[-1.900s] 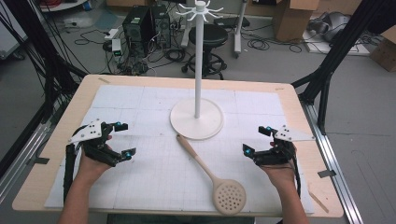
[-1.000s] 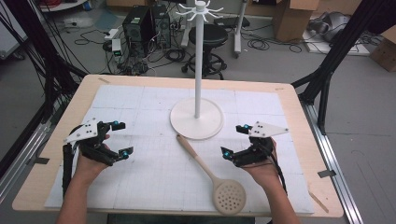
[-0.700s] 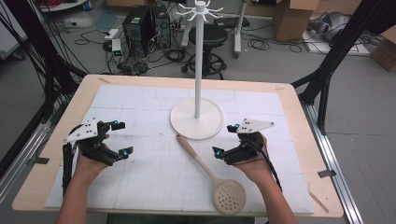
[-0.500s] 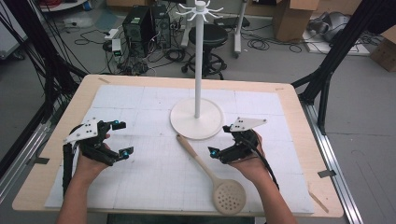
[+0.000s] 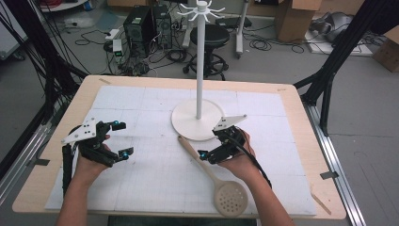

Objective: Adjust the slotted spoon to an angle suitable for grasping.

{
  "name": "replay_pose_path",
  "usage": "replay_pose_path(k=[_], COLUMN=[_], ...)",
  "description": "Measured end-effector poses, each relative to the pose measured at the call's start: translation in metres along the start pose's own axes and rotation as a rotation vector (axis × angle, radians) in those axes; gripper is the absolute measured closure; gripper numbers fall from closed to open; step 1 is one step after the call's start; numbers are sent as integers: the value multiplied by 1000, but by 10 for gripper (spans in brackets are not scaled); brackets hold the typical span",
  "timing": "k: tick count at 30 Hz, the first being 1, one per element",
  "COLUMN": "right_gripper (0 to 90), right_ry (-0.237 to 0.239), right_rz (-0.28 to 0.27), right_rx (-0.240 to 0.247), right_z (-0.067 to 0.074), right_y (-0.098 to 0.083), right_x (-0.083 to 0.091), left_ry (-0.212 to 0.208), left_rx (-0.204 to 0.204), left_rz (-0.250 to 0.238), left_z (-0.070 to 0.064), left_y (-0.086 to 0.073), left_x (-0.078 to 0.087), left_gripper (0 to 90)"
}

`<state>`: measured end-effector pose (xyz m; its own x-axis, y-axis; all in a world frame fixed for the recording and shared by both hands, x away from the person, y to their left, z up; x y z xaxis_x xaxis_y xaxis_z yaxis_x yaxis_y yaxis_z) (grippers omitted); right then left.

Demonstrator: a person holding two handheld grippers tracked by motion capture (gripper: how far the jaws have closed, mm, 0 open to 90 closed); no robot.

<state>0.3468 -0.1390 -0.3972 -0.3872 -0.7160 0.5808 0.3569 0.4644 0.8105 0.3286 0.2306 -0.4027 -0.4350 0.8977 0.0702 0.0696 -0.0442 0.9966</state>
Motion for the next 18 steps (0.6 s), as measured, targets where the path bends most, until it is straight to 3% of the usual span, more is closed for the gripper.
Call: replay_pose_path(k=[7,18], right_gripper=[11,41], right_ry=[-2,1], right_rz=[59,211], right_rx=[-28,-27], right_z=[2,10], right_y=[2,-2], right_x=[-14,-35], left_ry=[-12,-17], left_rx=[-1,-4], left_rz=[-2,-12], left_z=[0,-1], left_y=[0,2], left_x=[0,1], left_gripper=[18,18])
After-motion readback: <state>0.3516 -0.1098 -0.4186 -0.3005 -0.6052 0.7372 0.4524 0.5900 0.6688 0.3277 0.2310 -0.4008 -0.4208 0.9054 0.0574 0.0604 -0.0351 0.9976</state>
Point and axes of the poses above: each handheld gripper's, and its own axes: x roughly backward along the jaws, y roughly out of its top, z roughly to its left, the point moved 3 cm from there along -x, roughly forward along the jaws, and after that the axes turned 4 degrees about -z, right-handed, at the moved point
